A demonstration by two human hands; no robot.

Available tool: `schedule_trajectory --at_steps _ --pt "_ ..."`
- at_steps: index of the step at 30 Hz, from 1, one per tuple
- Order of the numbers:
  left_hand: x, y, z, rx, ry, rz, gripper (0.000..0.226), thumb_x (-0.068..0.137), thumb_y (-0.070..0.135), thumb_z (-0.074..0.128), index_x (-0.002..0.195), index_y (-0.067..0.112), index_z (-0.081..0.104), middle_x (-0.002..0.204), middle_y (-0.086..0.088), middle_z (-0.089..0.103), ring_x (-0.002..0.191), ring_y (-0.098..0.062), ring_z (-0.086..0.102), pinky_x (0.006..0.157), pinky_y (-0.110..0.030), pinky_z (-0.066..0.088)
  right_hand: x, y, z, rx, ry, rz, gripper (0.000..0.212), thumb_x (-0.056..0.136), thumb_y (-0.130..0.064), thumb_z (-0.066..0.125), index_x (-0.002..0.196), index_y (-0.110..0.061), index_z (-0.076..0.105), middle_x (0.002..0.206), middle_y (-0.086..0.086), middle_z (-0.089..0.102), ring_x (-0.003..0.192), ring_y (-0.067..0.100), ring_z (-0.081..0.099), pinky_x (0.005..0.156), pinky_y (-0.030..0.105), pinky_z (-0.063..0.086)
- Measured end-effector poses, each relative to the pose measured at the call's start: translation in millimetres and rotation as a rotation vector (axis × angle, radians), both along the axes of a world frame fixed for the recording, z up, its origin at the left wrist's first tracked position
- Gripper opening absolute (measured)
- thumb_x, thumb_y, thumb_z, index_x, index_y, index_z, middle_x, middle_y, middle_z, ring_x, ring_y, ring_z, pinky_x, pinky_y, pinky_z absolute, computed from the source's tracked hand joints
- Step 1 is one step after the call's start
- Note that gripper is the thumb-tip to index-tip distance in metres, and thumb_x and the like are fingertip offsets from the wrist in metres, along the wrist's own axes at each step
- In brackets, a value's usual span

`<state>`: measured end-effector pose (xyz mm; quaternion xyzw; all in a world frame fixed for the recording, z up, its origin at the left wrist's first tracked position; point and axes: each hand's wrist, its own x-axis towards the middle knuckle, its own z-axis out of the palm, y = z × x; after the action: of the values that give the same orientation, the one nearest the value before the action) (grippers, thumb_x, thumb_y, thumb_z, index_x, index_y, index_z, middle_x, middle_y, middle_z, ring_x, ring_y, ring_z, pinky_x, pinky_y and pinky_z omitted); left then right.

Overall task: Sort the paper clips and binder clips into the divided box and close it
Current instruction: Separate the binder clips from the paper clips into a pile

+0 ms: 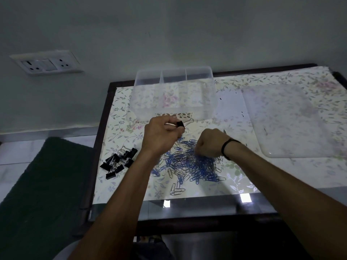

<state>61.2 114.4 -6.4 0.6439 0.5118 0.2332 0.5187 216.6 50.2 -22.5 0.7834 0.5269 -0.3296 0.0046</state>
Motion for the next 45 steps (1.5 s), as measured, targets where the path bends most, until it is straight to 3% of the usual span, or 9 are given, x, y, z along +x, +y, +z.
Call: schedule_trajectory --at_steps 5,8,12,18,22,26,34,38,45 --pt "-4 2 1 -0.137 -0.060 0.018 0.013 0.080 0.007 0.081 0.090 0.012 0.074 0.077 -0.012 0.078 0.072 -0.024 0.070 0.080 -0.055 0.058 -5 3 8 0.094 -0.096 -0.045 0.047 0.073 -0.055 0.077 0.082 -0.009 0.077 0.081 0.008 0.074 0.077 0.023 0.068 0.071 0.033 0.060" --pt "-9 4 5 -0.150 -0.050 0.041 0.013 0.081 0.006 0.080 0.092 0.009 0.074 0.080 -0.016 0.078 0.071 -0.023 0.069 0.078 -0.044 0.062 3 7 17 0.130 0.144 -0.215 0.047 0.085 -0.048 0.069 0.076 -0.002 0.069 0.082 0.009 0.071 0.070 0.024 0.061 0.066 0.028 0.051" --pt "-25 9 9 -0.136 -0.001 0.066 0.012 0.080 0.010 0.081 0.089 0.013 0.074 0.079 -0.011 0.078 0.071 -0.020 0.071 0.076 -0.039 0.062 -2 16 22 0.066 0.486 -0.409 0.030 0.091 -0.034 0.064 0.082 -0.013 0.045 0.080 0.014 0.040 0.058 0.020 0.030 0.062 0.035 0.036" --pt "-94 26 17 -0.076 0.124 0.163 0.007 0.079 0.013 0.083 0.081 0.015 0.077 0.073 -0.005 0.076 0.065 -0.016 0.068 0.070 -0.033 0.059 -55 43 26 0.080 0.934 -0.546 0.022 0.095 -0.011 0.059 0.107 0.007 0.062 0.092 0.015 0.060 0.077 0.021 0.060 0.077 0.029 0.059" --pt "-143 34 16 -0.014 0.268 0.243 0.009 0.075 0.015 0.085 0.080 0.018 0.078 0.068 -0.002 0.076 0.058 -0.012 0.067 0.062 -0.028 0.057 -111 58 26 0.072 1.144 -0.552 0.015 0.094 -0.005 0.060 0.104 0.006 0.063 0.095 0.018 0.060 0.085 0.022 0.063 0.084 0.030 0.061" --pt "-167 40 8 0.023 0.467 0.245 0.008 0.072 0.014 0.082 0.078 0.017 0.079 0.076 -0.003 0.077 0.067 -0.015 0.071 0.071 -0.028 0.061 -147 63 19 0.040 1.230 -0.575 0.021 0.093 0.000 0.056 0.111 0.010 0.062 0.101 0.020 0.061 0.090 0.022 0.064 0.089 0.030 0.058" --pt "-168 45 1 0.037 0.747 0.141 0.022 0.081 0.015 0.068 0.101 0.012 0.074 0.099 -0.007 0.075 0.090 -0.022 0.071 0.080 -0.032 0.061 -173 64 8 -0.027 1.165 -0.522 0.010 0.093 0.002 0.049 0.099 0.000 0.057 0.100 0.019 0.057 0.089 0.024 0.065 0.097 0.036 0.054" --pt "-165 47 2 0.095 0.792 0.123 0.028 0.080 0.014 0.069 0.108 0.013 0.073 0.108 -0.006 0.073 0.099 -0.022 0.068 0.082 -0.027 0.056 -167 62 11 0.046 0.989 -0.430 0.038 0.095 0.002 0.047 0.131 0.015 0.048 0.122 0.036 0.053 0.092 0.026 0.057 0.086 0.036 0.060" --pt "-138 37 16 0.302 0.768 0.087 0.012 0.079 0.012 0.076 0.087 0.019 0.071 0.077 0.006 0.058 0.078 -0.015 0.063 0.067 -0.022 0.046 -133 53 28 0.213 0.633 -0.192 0.025 0.092 -0.009 0.058 0.113 -0.015 0.071 0.104 0.004 0.073 0.082 0.019 0.074 0.079 0.033 0.061"
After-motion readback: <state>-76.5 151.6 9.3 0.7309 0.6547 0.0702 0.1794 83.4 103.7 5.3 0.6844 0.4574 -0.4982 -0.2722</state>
